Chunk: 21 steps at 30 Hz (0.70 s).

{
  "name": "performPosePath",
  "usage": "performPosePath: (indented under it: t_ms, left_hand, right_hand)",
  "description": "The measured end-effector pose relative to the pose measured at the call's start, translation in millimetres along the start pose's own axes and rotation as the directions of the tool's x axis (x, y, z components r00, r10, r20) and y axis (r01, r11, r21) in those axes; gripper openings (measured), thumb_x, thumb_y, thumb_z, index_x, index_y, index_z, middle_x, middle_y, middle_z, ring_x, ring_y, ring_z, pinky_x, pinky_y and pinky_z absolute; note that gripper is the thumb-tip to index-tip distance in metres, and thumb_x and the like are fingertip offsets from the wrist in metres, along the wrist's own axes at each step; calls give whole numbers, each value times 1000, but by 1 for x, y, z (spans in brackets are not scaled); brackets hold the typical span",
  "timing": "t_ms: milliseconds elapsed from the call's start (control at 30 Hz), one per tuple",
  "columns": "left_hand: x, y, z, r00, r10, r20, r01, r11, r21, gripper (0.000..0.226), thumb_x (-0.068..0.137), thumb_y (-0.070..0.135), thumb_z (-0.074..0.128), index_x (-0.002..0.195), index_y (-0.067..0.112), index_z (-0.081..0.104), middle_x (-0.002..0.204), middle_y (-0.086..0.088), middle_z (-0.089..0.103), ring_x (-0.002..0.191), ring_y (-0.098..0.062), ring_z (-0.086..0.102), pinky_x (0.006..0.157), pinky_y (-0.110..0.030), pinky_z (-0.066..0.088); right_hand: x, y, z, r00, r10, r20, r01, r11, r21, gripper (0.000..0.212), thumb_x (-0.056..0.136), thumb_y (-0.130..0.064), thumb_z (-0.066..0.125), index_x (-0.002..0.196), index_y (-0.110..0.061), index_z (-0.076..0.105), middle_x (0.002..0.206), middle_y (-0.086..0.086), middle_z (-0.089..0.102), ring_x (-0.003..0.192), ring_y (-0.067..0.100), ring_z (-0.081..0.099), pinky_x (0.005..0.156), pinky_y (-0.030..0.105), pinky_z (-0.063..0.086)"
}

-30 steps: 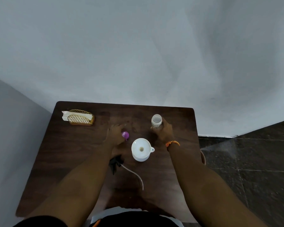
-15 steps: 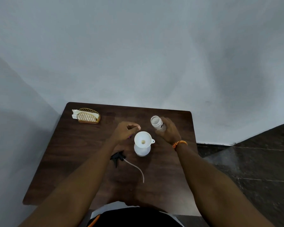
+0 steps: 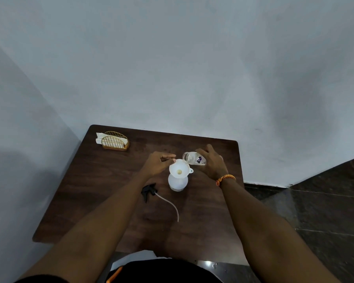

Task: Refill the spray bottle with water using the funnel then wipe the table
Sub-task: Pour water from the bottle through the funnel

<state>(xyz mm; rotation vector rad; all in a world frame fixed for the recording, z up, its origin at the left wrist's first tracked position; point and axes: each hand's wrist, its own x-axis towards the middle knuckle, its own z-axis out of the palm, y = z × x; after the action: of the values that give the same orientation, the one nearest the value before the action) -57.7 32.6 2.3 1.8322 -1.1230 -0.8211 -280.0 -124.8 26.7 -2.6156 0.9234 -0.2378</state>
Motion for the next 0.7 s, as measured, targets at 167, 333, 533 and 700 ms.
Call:
performPosePath:
  t_ms: [167, 333, 533, 700]
  left_hand:
    - [-4, 0, 4, 999, 33, -4, -33, 999, 2, 27, 92, 28, 77, 118, 21, 79, 118, 4, 78, 103, 0, 73, 82, -19, 59]
    - [-7, 1, 8, 999, 51, -11, -50, 999, 18, 28, 93, 18, 76, 121, 17, 78, 115, 2, 79, 97, 3, 73, 75, -12, 56]
    - [-8, -2, 8, 998, 63, -11, -62, 995, 73, 28, 93, 11, 73, 120, 15, 78, 118, 1, 78, 97, 4, 73, 78, -13, 58]
    - [-8, -2, 8, 997, 75, -9, -74, 993, 91, 28, 94, 11, 73, 121, 13, 77, 119, 0, 77, 98, 0, 74, 75, -10, 57]
  right_hand:
    - [-6, -5, 0, 1000, -5, 26, 7, 997, -80, 51, 78, -33, 85, 125, -25, 66, 110, 6, 52, 87, 24, 63, 72, 31, 42]
    - [-8, -4, -1, 1000, -3, -6, 3, 995, -102, 49, 77, -29, 85, 121, -28, 66, 106, 4, 50, 83, 23, 62, 72, 39, 58]
    - [-12, -6, -3, 1000, 8, -1, -8, 988, -156, 51, 77, -22, 85, 123, -28, 65, 108, 5, 52, 84, 23, 63, 71, 35, 55]
    - [-15, -5, -3, 1000, 9, -1, -9, 984, -180, 51, 75, -20, 86, 121, -29, 66, 106, 6, 51, 81, 24, 61, 74, 37, 55]
